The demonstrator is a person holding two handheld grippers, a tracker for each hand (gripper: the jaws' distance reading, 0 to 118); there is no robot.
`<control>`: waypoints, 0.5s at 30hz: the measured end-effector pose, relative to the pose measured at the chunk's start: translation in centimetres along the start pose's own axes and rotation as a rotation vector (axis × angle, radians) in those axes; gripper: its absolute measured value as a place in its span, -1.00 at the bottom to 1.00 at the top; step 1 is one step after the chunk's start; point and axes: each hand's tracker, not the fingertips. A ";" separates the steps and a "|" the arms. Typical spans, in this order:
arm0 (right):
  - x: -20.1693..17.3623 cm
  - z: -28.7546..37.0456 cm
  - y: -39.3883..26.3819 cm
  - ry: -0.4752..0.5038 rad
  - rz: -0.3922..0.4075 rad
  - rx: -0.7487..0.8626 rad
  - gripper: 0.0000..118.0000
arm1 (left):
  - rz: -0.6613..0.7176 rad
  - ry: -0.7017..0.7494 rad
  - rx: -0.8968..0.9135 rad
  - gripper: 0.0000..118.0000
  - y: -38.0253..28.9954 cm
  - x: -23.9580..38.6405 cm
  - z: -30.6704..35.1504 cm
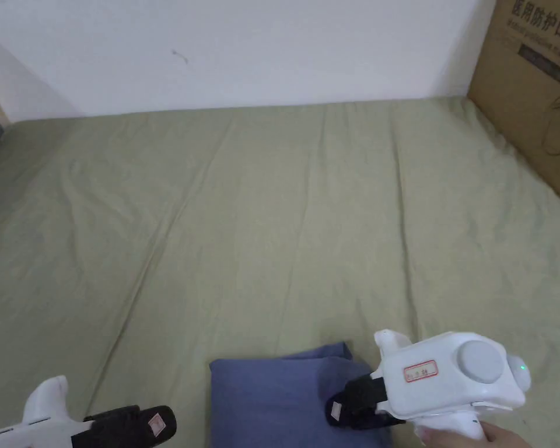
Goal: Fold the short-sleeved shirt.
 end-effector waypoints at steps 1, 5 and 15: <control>0.7 0.3 0.0 -0.034 -0.018 0.007 -0.99 | 0.012 -0.026 -0.022 -0.99 0.1 -0.5 -0.6; 3.2 1.8 -0.6 -0.049 -0.064 0.034 -0.99 | 0.052 -0.109 -0.077 -0.20 0.7 -1.9 -3.3; 3.9 1.9 -1.1 -0.010 -0.089 0.040 -0.99 | 0.133 -0.345 -0.313 1.00 0.8 -2.6 -12.7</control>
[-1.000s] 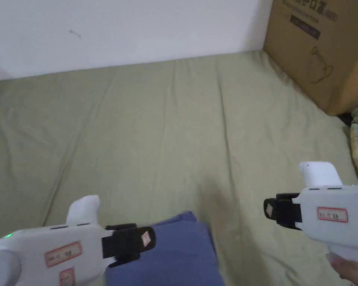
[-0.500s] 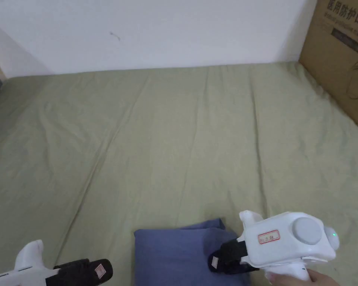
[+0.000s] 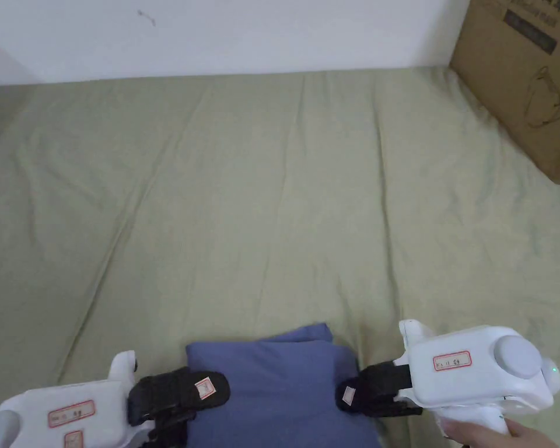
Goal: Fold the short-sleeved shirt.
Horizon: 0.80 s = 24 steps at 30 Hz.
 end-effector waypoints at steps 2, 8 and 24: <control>0.3 0.0 0.1 0.004 0.002 -0.001 -0.99 | -0.020 -0.113 -0.019 1.00 0.4 0.5 -1.7; 1.2 -0.2 -0.2 0.017 -0.014 0.005 -0.99 | -0.008 -0.011 -0.043 0.09 1.5 -1.7 -3.9; -8.5 6.3 -3.5 -0.132 -0.017 0.255 -0.99 | -0.220 0.187 -0.022 -0.47 1.0 5.7 1.4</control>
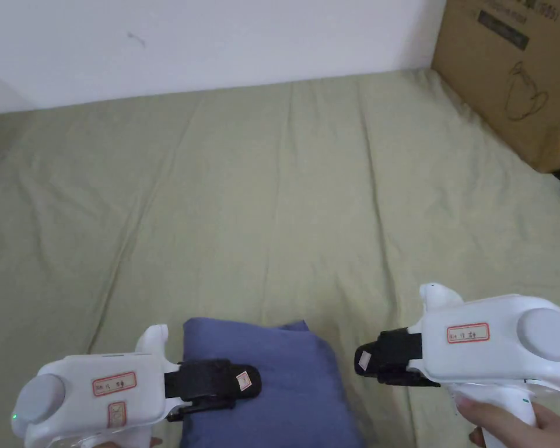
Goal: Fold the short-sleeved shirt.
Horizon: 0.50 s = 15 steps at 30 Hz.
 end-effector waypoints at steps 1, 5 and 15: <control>-1.8 1.1 -0.3 -0.049 0.044 0.053 -0.99 | -0.022 0.017 0.001 -0.47 0.2 0.2 1.3; -9.5 1.8 -1.4 -0.112 0.141 0.197 -0.99 | -0.104 0.124 0.000 -0.47 1.0 -0.5 7.4; -29.6 -10.3 -4.8 -0.227 0.362 0.219 -0.99 | -0.100 0.482 0.041 -0.47 3.8 -7.3 27.2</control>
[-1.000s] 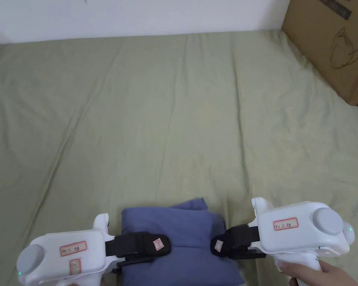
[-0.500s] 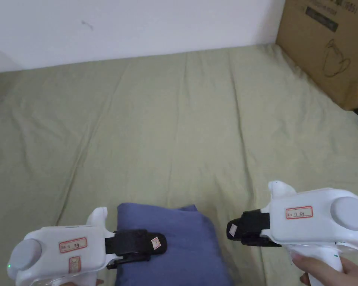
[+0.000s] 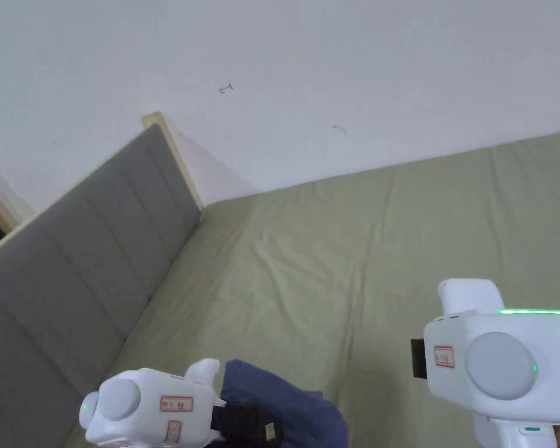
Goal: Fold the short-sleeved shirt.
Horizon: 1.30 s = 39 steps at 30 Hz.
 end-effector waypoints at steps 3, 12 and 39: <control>-4.6 -2.5 -0.5 -0.030 0.009 0.004 -0.99 | -0.026 0.088 0.000 -0.47 0.3 -4.0 3.0; -10.3 -7.6 -2.2 0.005 0.032 -0.067 -0.99 | -0.017 0.421 -0.021 0.05 -0.6 -13.2 5.7; 7.7 -1.7 -1.7 -0.053 0.090 0.066 -0.99 | -0.241 0.451 0.390 -1.00 -3.7 15.4 -8.1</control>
